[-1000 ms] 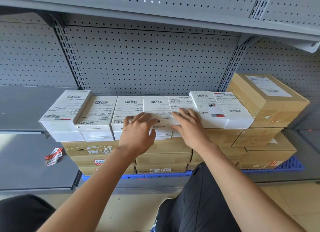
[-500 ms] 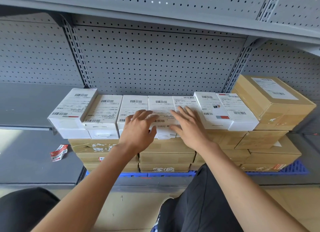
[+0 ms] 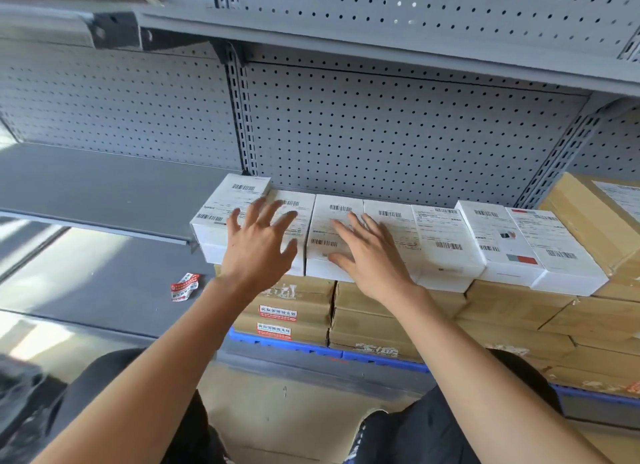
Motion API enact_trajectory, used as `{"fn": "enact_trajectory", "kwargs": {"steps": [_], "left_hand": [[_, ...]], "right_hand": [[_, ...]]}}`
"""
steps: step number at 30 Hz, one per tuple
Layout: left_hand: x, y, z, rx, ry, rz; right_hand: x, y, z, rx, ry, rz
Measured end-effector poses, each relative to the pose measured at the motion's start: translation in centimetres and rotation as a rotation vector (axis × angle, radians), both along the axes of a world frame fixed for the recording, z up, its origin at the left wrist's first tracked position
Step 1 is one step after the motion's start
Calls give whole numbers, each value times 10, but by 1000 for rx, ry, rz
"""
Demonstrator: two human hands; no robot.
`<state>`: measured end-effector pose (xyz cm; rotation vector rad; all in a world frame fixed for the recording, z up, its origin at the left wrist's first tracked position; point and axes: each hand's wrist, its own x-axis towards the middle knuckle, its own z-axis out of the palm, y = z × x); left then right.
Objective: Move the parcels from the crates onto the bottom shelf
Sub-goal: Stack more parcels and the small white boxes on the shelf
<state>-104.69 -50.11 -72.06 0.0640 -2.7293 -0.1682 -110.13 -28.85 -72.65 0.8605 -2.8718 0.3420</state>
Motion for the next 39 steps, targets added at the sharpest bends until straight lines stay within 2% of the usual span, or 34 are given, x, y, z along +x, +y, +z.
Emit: {"fn": "enact_trajectory", "kwargs": {"steps": [9, 14, 21, 30, 39], "left_hand": [[16, -71, -2, 51, -123, 185], [16, -84, -10, 144, -166, 117], [12, -81, -18, 242, -85, 89], [10, -76, -24, 220, -68, 85], [9, -71, -19, 122, -80, 127]], "right_hand": [[0, -65, 2, 7, -35, 59], [-2, -72, -4, 10, -20, 61], [-2, -68, -8, -26, 69, 93], [-1, -64, -16, -63, 151, 81], [-2, -65, -17, -10, 130, 74]]}}
